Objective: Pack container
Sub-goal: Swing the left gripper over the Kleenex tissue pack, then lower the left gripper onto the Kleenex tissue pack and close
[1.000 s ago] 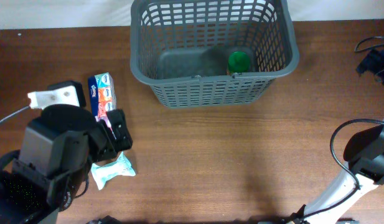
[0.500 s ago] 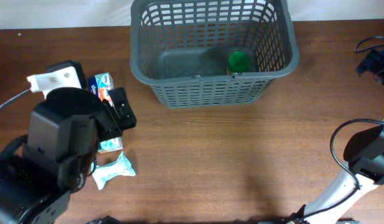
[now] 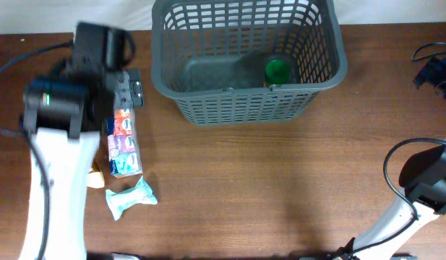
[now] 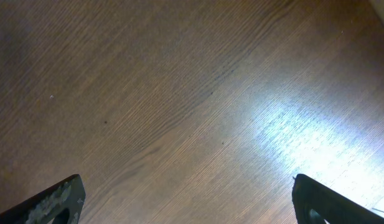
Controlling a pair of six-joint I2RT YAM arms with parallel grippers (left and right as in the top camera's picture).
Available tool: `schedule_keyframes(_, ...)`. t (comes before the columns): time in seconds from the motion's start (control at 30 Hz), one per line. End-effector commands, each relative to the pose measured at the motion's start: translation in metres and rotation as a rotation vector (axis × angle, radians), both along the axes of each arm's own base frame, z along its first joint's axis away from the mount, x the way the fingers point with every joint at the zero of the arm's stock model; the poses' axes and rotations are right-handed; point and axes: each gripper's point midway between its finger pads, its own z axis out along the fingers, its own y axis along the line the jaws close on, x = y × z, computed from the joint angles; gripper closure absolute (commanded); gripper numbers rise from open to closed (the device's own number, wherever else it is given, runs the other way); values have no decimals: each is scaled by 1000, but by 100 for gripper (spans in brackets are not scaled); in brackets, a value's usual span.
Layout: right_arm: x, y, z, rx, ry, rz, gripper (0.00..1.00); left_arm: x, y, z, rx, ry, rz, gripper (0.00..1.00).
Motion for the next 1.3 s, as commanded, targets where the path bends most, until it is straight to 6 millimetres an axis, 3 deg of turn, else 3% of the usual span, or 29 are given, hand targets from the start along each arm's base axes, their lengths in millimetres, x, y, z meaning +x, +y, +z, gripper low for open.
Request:
schedule_keyframes(0.0, -1, -1, -1, 4, -1, -12, 1, 13, -21, -21, -255, 72, -207, 1)
schedule_keyframes(0.1, -1, -1, -1, 4, -1, -13, 1, 17, -24, -5, -445, -5, -403, 1)
schedule_keyframes(0.17, -1, -1, -1, 4, -1, -12, 1, 15, -11, 3, -509, -50, -459, 1)
schedule_keyframes(0.27, -1, -1, -1, 4, -1, -13, 1, 8, 51, -23, -459, 14, -236, 1)
schedule_keyframes(0.37, -1, -1, -1, 4, -1, -12, 1, -3, 78, -51, -483, 84, -119, 1)
schedule_keyframes(0.57, -1, -1, -1, 4, -1, -13, 1, 2, 69, -106, -537, 170, -85, 1)
schedule_keyframes(0.7, -1, -1, -1, 4, -1, -13, 1, 10, 65, -150, -437, 231, 20, 1)
schedule_keyframes(0.83, -1, -1, -1, 4, -1, -13, 1, 20, 39, -184, -413, 244, -50, 1)
schedule_keyframes(0.97, -1, -1, -1, 4, -1, -13, 1, 29, 28, -217, -401, 264, -85, 1)
schedule_keyframes(1.17, -1, -1, -1, 4, -1, -12, 1, 25, 35, -263, -430, 371, -29, 1)
schedule_keyframes(1.27, -1, -1, -1, 4, -1, -13, 1, 24, 48, -279, -387, 407, 10, 1)
